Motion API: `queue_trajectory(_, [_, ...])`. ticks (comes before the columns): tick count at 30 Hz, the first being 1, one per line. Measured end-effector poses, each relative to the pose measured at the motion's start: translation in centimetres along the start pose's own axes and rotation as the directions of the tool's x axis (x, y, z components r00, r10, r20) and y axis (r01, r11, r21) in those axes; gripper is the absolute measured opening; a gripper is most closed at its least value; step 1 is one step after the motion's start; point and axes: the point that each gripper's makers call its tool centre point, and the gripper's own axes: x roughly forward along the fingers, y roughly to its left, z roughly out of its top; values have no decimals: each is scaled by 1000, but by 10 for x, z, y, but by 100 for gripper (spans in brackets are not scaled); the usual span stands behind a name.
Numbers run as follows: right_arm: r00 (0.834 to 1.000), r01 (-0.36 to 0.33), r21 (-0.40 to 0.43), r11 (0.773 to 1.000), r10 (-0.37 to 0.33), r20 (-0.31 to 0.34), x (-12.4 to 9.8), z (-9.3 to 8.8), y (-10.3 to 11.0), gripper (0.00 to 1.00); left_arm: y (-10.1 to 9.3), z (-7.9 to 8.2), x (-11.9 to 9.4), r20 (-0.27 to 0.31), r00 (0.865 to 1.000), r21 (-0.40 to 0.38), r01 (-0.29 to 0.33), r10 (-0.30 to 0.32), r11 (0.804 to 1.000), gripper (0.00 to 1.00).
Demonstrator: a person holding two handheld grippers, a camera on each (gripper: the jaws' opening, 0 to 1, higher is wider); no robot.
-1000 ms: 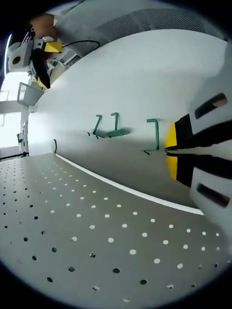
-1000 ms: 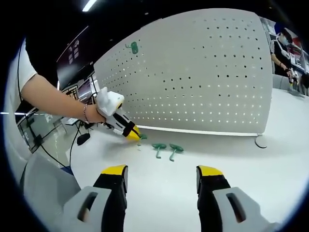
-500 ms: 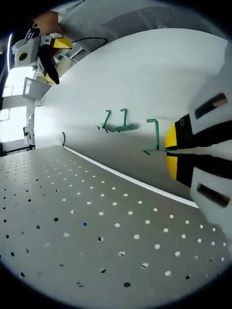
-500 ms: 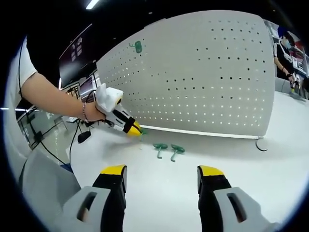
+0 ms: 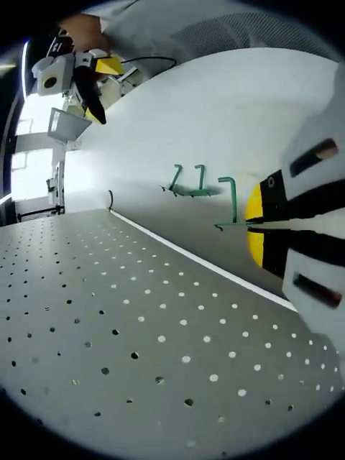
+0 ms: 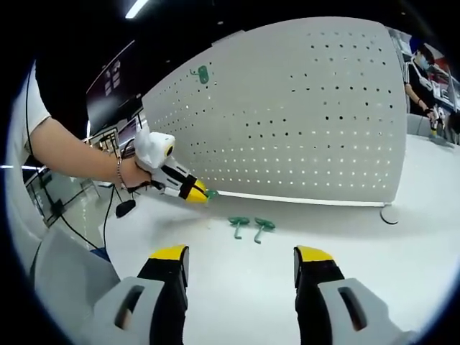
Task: Insert the hook assembly into the mounting plate slot until the hook locks in place.
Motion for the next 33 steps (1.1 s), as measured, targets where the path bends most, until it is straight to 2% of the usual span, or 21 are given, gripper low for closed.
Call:
queue_trajectory(6, [1000,-3,-4,1000,3,2,0,1,1,57,-3,7,-6,42,999,-25,-14,15,1000,3])
queue_trajectory(9, [1000,-3,-4,1000,3,6,-1,2,2,57,-6,8,-7,46,999,-11,-16,16,1000,2])
queue_trajectory(17, [1000,-6,-6,1000,6,17,-1,5,3,57,-9,16,-13,85,996,-47,-26,30,999,2])
queue_trajectory(18, [1000,-6,-7,1000,6,19,-2,6,3,57,-10,19,-14,100,995,-82,-22,30,996,2])
queue_trajectory(28, [999,-14,-4,1000,15,31,-3,9,5,57,-15,43,-25,168,983,-103,-52,69,993,3])
queue_trajectory(33, [999,-16,-5,1000,16,35,-4,10,5,57,-19,46,-27,189,979,-103,-56,74,993,3])
